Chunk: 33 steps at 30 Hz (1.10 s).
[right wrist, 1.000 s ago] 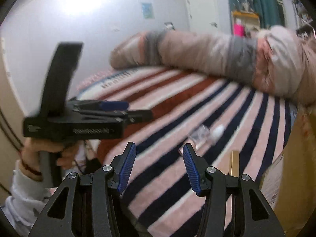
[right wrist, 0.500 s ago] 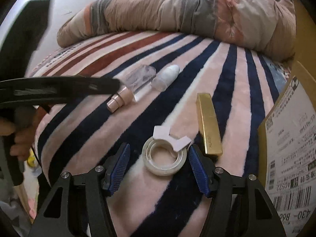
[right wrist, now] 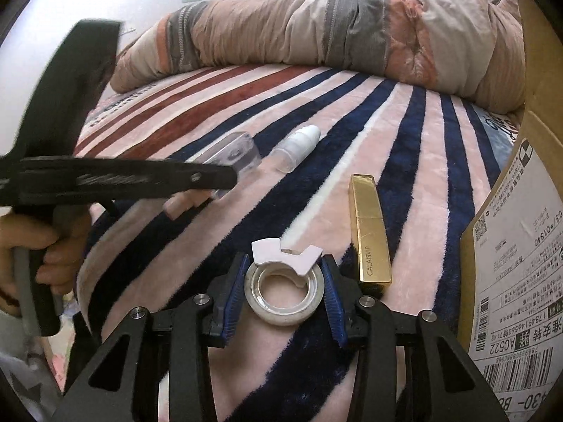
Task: Organize rigid objects
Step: 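Grasp the white tape roll with the right tool while the left tool reaches the clear bottle, then grasp the clear pink-based bottle with the left tool while the right tool holds the tape roll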
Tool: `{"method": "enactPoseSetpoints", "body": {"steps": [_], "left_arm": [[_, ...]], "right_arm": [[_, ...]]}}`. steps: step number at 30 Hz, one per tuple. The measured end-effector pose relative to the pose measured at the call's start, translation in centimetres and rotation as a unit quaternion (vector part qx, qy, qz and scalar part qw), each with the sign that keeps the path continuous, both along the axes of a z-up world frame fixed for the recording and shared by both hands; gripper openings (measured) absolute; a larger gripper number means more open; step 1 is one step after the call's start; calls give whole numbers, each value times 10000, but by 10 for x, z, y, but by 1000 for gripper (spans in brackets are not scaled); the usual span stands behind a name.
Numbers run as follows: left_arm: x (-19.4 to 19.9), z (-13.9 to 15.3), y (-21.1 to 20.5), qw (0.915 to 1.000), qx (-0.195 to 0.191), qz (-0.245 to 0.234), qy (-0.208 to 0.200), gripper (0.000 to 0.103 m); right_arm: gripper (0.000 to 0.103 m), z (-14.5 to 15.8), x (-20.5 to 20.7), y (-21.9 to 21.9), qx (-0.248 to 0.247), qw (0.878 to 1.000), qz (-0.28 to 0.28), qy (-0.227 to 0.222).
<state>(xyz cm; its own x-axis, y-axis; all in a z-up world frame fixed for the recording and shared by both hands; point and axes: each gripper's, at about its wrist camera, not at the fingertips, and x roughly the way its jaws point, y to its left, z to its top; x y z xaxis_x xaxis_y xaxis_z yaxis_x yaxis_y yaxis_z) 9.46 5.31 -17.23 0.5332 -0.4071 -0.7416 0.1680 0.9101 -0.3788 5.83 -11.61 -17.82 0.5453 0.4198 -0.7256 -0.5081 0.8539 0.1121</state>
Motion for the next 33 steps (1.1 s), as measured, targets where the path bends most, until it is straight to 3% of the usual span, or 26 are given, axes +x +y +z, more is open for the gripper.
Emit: {"method": "enactPoseSetpoints", "body": {"steps": [2, 6, 8, 11, 20, 23, 28, 33], "left_arm": [[-9, 0, 4, 9998, -155, -91, 95, 24], [-23, 2, 8, 9997, 187, 73, 112, 27], [-27, 4, 11, 9991, 353, 240, 59, 44], [-29, 6, 14, 9982, 437, 416, -14, 57], [-23, 3, 5, 9973, 555, 460, -144, 59], [-23, 3, 19, 9975, 363, 590, -110, 59], [-26, 5, 37, 9958, 358, 837, -88, 58], [-29, 5, 28, 9976, 224, 645, -122, 59]], "right_arm": [[37, 0, -1, 0, 11, 10000, 34, 1], [37, 2, -4, 1, -51, 9999, 139, -28], [37, 3, -5, -1, -68, 9999, 135, -34], [37, 2, -7, -4, -83, 9999, 71, -34], [37, 2, -6, -6, -77, 9999, 66, 8], [37, 2, -6, -7, -64, 10000, 74, 20], [37, 2, -5, -6, -102, 9999, 125, 9], [37, 2, -4, -7, -34, 9999, 103, 42]]}}
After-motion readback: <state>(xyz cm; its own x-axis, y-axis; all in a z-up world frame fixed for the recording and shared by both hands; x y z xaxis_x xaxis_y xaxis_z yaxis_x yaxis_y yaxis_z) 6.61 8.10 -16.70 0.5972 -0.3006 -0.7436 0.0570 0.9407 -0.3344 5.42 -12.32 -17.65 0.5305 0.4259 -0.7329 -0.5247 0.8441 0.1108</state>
